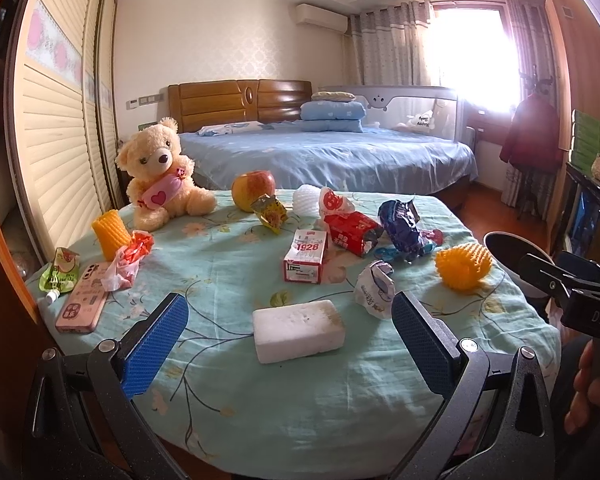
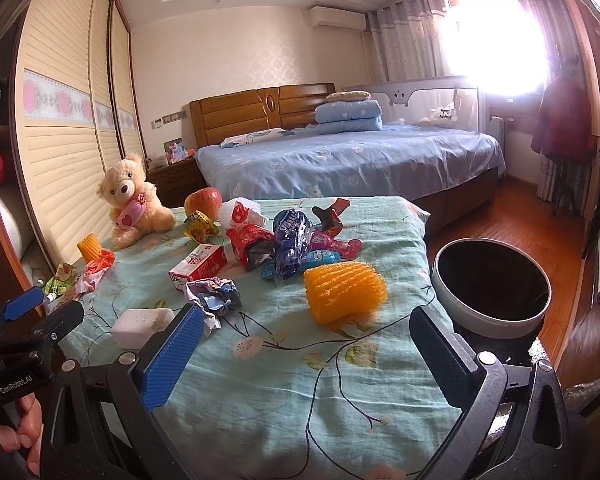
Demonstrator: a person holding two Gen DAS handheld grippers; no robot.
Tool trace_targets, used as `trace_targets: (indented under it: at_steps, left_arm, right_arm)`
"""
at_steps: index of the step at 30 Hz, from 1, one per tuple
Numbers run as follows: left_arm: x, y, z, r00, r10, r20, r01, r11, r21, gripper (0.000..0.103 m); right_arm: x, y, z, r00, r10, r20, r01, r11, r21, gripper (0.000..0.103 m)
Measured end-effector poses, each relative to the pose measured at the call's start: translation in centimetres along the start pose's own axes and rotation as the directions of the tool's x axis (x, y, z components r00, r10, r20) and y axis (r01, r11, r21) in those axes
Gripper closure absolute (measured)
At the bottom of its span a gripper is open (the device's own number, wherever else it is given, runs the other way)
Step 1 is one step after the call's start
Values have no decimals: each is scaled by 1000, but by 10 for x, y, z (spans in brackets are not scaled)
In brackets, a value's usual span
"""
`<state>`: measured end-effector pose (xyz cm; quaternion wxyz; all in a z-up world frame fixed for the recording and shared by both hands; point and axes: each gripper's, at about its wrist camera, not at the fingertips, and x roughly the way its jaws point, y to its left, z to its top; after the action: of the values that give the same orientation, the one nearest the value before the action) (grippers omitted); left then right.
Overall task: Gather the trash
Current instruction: 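Move both tools toward the trash items on the bed, then grasp the crumpled wrapper with left tool while right tool grasps orange mesh net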
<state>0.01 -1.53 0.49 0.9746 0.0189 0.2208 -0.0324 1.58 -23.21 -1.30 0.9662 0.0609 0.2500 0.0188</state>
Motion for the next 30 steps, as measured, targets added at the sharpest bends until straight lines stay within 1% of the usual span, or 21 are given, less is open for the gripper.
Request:
trace_targets:
  at_steps: [12,18,22,26,30]
  left_arm:
    - [1,-5,0,1000,-6,-9,6,1000,5,0]
    - [9,-4,0,999,-22,-36,22,1000,4,0]
    - [19,-6,2,997,-43,-65,43,999,-3,0]
    - [32,-13,4,993,-66,-100,67,998,7,0]
    - [51,-23,6,983,-97,-153,99,995,2,0]
  right_arm:
    - [2,-2,-1,1000,2,-8,-2,1000,1,0]
    - [6,-8,-2,1000,1,-26,-1,1000,2,0]
    - [14,-12,0,999,-5,-52,5,1000,3,0]
    - [27,-21,1,995,-9,-99,10,1000,10,0]
    - [45,-34,2,987,-16,-160,21,999,29,0]
